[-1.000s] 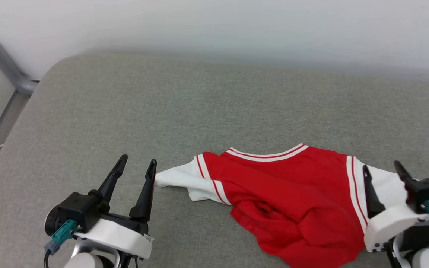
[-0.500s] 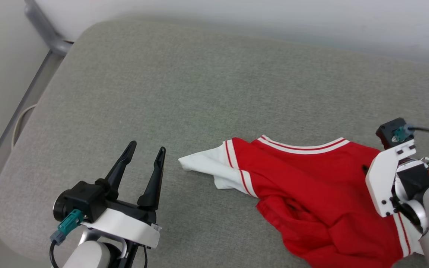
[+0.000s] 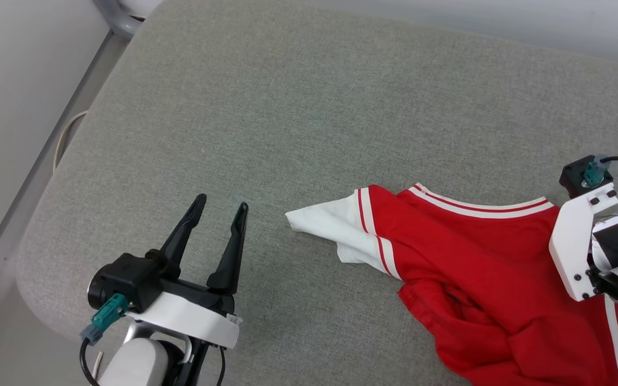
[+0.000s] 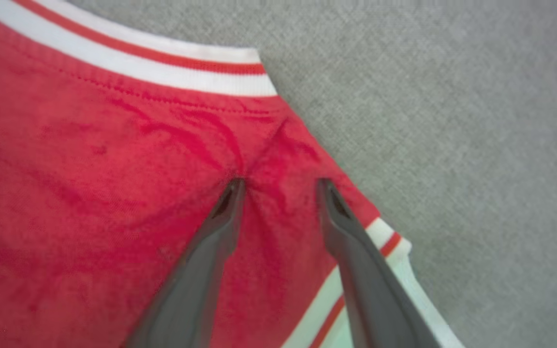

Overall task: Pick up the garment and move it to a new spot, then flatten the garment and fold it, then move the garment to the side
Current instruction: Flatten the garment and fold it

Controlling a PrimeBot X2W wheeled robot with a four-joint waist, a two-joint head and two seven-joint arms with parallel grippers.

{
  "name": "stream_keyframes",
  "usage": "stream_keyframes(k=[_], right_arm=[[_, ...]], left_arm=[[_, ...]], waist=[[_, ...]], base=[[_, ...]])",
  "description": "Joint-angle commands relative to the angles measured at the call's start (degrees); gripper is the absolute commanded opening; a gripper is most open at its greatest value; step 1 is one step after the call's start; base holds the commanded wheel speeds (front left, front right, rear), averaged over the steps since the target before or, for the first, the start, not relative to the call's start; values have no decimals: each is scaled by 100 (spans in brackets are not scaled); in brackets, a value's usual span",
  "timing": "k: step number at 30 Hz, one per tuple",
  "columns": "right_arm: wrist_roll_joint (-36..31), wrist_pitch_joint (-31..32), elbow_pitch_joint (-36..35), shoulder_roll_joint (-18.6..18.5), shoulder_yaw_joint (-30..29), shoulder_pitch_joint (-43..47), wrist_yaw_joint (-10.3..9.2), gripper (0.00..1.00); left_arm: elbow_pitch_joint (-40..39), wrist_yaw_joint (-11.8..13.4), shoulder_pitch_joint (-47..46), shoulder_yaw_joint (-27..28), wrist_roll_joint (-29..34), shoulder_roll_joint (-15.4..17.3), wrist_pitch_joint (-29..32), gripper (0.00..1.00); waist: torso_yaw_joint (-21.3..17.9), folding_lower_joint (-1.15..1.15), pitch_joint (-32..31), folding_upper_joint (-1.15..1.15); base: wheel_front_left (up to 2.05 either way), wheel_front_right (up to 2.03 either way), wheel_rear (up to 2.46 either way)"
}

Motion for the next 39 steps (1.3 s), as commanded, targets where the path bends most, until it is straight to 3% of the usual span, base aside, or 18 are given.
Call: stream_keyframes(k=[1,8,20,21,22,23,31,39], right_arm=[[59,-21,334,1,144,257,-2,0],[-388,-582,475,-227,-276,-86,-14,0],[-1194,-1336,981,-151,-822,-678,-7,0],[-1234,-1408,1056,-110,-837,-706,-7,36],[-1251,-1491,1129,-50,-869,-728,-7,93],[-1253,-1594,1197,15,-889,-743,-7,100],[-1220,-2691,1390,453,-1233,-592,-6,100],[-1133,-3924,863,806,-1577,-217,-6,100]], left_arm=[[25,-54,-52,60,51,-38,-14,100],[128,-144,-72,145,178,-94,-14,100],[173,-234,-114,169,256,-122,-14,100],[182,-240,-117,167,261,-125,-14,100],[193,-245,-121,166,267,-129,-14,100],[208,-245,-121,165,270,-136,-14,100],[273,-252,4,219,251,-62,-14,100],[282,-248,125,319,157,9,-15,100]], waist=[[-4,1,28,0],[-155,1,-43,0],[-311,1,-86,0],[-314,1,-86,0],[-316,1,-92,0],[-321,1,-108,0],[-530,1,-445,0],[-933,1,-803,0]], base=[[0,0,0],[0,0,0],[0,0,0],[0,0,0],[0,0,0],[0,0,0],[0,0,0],[0,0,0]])
